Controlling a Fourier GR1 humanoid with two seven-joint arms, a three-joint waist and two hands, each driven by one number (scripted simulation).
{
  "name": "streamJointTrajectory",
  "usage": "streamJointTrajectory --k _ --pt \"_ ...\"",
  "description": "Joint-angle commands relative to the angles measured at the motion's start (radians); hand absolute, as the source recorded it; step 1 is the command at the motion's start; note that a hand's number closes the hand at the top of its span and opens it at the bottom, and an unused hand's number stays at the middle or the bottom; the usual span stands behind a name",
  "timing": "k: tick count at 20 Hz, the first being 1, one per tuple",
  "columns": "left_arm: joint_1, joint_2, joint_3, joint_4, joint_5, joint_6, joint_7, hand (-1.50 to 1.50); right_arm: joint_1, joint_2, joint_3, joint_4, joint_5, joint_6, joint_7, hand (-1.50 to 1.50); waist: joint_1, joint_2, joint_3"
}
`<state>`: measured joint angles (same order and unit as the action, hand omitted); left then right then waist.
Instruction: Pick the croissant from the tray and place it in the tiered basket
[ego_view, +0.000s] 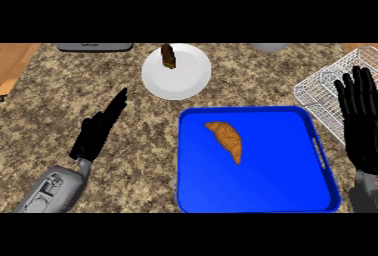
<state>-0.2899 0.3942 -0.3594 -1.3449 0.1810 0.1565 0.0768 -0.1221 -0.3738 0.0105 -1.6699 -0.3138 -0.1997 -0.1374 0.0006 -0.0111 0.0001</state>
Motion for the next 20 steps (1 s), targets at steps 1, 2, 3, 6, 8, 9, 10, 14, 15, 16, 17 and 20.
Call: streamJointTrajectory --k 1,2,3,6,8,9,10,14,15,16,17,20 --pt "0.046 -0.030 0.035 0.025 -0.017 0.014 -0.033 0.00 -0.091 -0.045 -0.025 0.026 0.028 0.046 0.015 1.50 0.004 0.011 0.000" --pt "0.106 -0.050 0.008 -0.016 -0.041 0.100 -0.019 0.00 -0.097 -0.056 0.033 -0.019 0.082 0.033 0.008 1.50 0.016 0.009 -0.001" --pt "0.117 -0.025 0.049 0.007 -0.010 0.086 -0.044 0.00 -0.159 -0.055 0.064 0.026 0.144 0.024 -0.041 1.50 0.043 0.013 -0.001" --pt "0.175 -0.049 0.075 0.028 -0.019 0.177 -0.025 0.00 -0.280 -0.159 0.104 -0.011 0.228 0.085 -0.028 1.50 0.078 0.012 -0.004" --pt "0.231 -0.077 0.075 0.034 0.011 0.177 -0.036 0.00 -0.133 -0.087 -0.031 0.106 0.348 -0.270 0.111 -1.50 0.035 0.012 -0.006" --pt "0.250 -0.091 0.067 0.035 0.004 0.186 -0.052 0.00 -0.133 0.037 -0.017 0.126 0.281 -0.300 0.088 -1.50 0.038 0.015 -0.001" --pt "0.235 -0.113 0.078 0.051 0.011 0.200 -0.045 0.00 -0.197 0.081 0.007 0.131 0.283 -0.317 0.090 -1.50 0.032 0.016 -0.001" --pt "0.266 -0.152 0.096 0.051 -0.016 0.203 -0.074 0.00 -0.170 0.127 0.010 0.160 0.240 -0.197 -0.108 -1.50 0.004 0.012 0.000" --pt "0.336 -0.114 0.067 -0.098 -0.051 0.230 0.000 0.00 -0.098 0.085 0.007 0.072 0.233 -0.144 -0.096 -1.50 0.003 0.009 0.000" --pt "0.344 -0.089 0.123 -0.054 -0.001 0.176 -0.059 0.00 -0.102 0.065 0.047 -0.017 0.270 -0.158 0.016 -1.50 0.001 0.009 0.000" --pt "0.361 -0.130 0.085 -0.032 -0.027 0.198 -0.095 0.00 -0.129 0.056 0.088 0.045 0.308 -0.138 0.010 -1.50 0.004 0.010 0.000" --pt "0.348 -0.131 0.085 -0.035 -0.015 0.196 -0.078 0.00 -0.135 -0.089 0.153 -0.005 0.389 -0.076 0.265 -1.50 0.002 0.006 -0.004"
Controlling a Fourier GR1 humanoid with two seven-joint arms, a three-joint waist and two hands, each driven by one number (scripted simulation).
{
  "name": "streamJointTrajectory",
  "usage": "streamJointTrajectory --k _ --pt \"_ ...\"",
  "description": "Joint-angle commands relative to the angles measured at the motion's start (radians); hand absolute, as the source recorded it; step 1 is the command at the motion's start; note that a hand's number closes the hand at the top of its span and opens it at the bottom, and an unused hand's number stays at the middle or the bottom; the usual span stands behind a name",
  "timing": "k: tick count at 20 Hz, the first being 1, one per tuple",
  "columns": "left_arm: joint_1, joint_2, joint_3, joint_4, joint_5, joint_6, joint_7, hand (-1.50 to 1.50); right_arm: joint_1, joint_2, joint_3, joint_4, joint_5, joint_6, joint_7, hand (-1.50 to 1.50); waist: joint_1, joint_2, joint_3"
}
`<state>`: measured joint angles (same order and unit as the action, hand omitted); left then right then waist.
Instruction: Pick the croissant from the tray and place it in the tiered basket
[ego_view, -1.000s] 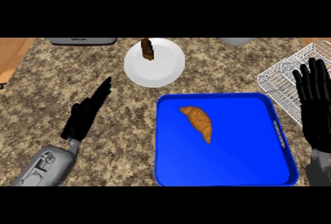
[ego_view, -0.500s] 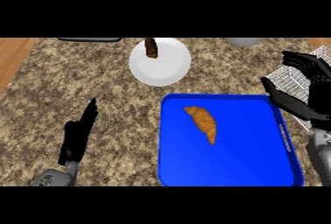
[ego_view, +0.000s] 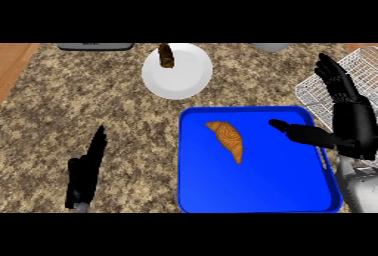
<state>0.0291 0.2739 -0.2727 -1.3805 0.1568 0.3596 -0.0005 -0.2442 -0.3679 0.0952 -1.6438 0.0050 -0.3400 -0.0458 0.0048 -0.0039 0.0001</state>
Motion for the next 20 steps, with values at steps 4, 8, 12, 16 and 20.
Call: streamJointTrajectory --k 4,8,12,16,20 --pt "0.015 -0.038 -0.017 0.025 -0.032 0.046 0.002 0.00 0.044 -0.219 0.199 -0.126 0.178 0.185 0.347 -1.50 -0.022 -0.004 -0.006" --pt "0.030 -0.035 -0.014 0.020 -0.020 0.024 -0.014 0.00 -0.043 -0.285 0.303 -0.202 0.340 0.252 0.571 -1.50 -0.003 -0.003 -0.007" --pt "0.058 -0.005 -0.008 -0.038 -0.011 0.004 0.008 0.00 -0.086 -0.265 0.434 -0.282 0.517 0.305 0.822 -1.50 0.004 -0.007 -0.005" --pt "-0.009 -0.043 0.007 0.070 -0.024 -0.002 -0.032 0.00 -0.155 -0.101 0.562 -0.287 0.704 0.315 1.022 -1.50 -0.002 0.003 -0.003" --pt "0.006 -0.048 0.009 0.040 -0.037 0.005 -0.007 0.00 -0.222 0.001 0.582 -0.176 0.768 0.399 1.085 -1.50 0.003 0.004 -0.001"
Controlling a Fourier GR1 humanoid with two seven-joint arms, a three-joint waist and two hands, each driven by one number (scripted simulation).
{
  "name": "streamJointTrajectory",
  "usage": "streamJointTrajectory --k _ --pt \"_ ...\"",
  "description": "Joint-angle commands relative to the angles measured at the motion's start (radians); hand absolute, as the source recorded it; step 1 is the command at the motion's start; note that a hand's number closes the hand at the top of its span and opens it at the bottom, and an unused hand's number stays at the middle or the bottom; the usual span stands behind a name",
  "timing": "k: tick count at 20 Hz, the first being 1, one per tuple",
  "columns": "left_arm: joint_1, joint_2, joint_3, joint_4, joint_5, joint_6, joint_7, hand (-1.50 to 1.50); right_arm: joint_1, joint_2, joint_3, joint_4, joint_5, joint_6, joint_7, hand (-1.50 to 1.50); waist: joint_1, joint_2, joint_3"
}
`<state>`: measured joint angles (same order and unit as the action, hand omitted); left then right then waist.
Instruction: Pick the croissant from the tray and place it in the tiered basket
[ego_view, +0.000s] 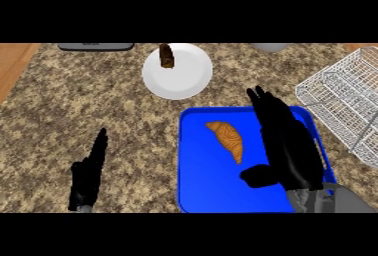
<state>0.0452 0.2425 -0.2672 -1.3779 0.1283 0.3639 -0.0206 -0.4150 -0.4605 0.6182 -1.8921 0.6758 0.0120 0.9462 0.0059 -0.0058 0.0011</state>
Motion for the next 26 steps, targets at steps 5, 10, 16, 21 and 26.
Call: streamJointTrajectory --k 5,10,16,21,26 --pt "0.004 -0.012 0.016 0.016 -0.021 -0.012 0.028 0.00 -0.029 0.153 0.091 0.151 0.225 0.064 0.086 -1.50 -0.003 0.005 -0.001" --pt "-0.004 -0.038 0.007 0.032 -0.043 0.001 0.024 0.00 -0.068 0.201 0.067 0.261 0.217 0.179 0.121 -1.50 -0.003 0.007 -0.002" --pt "0.012 -0.050 -0.001 -0.039 -0.055 -0.007 0.071 0.00 -0.056 0.338 0.089 0.367 0.309 0.172 0.126 -1.50 0.000 0.006 -0.001" --pt "0.058 -0.047 0.030 -0.036 -0.076 -0.022 0.030 0.00 -0.049 0.402 0.031 0.358 0.339 0.244 0.098 -1.50 -0.002 0.005 -0.001" --pt "-0.013 -0.021 0.096 0.028 -0.038 -0.068 0.016 0.00 -0.098 0.414 -0.021 0.455 0.322 0.359 0.127 -1.50 -0.004 0.006 -0.002"
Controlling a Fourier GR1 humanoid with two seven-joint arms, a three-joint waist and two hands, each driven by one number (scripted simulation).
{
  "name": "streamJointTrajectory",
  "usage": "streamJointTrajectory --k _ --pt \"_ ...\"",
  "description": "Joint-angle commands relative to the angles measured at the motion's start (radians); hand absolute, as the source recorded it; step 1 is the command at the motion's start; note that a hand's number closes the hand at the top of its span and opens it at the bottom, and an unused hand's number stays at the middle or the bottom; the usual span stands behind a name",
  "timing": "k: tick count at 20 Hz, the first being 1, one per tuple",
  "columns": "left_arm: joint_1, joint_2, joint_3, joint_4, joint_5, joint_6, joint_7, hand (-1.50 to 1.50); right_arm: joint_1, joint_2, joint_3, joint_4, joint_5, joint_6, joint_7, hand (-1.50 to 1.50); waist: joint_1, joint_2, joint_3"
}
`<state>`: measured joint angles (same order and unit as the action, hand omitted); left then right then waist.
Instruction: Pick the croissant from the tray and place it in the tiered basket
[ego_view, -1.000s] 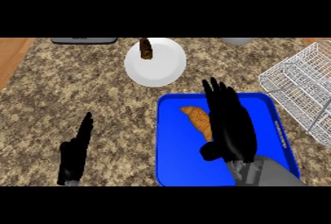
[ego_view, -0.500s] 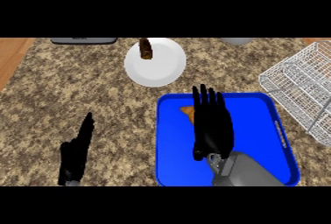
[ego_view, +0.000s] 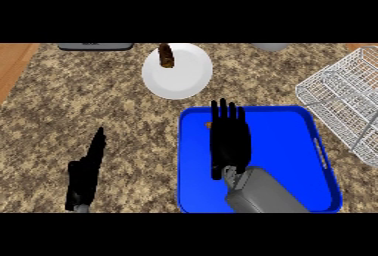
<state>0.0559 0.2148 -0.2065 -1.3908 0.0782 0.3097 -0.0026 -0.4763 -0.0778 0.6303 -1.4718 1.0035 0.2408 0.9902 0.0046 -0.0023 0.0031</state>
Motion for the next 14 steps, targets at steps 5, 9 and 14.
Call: streamJointTrajectory --k 5,9,14 --pt "0.054 -0.042 -0.034 -0.055 -0.043 0.032 0.034 0.00 0.011 0.075 -0.035 0.071 0.037 0.112 0.097 -1.50 -0.001 0.001 -0.003" --pt "0.014 0.001 0.044 0.024 0.006 -0.051 -0.006 0.00 -0.006 0.077 -0.082 0.170 0.046 0.074 0.028 -1.50 0.000 0.003 -0.003" --pt "-0.040 -0.042 0.034 0.018 -0.041 -0.017 0.063 0.00 -0.034 0.077 -0.134 0.173 0.041 0.118 0.003 -1.50 -0.002 0.003 -0.003"
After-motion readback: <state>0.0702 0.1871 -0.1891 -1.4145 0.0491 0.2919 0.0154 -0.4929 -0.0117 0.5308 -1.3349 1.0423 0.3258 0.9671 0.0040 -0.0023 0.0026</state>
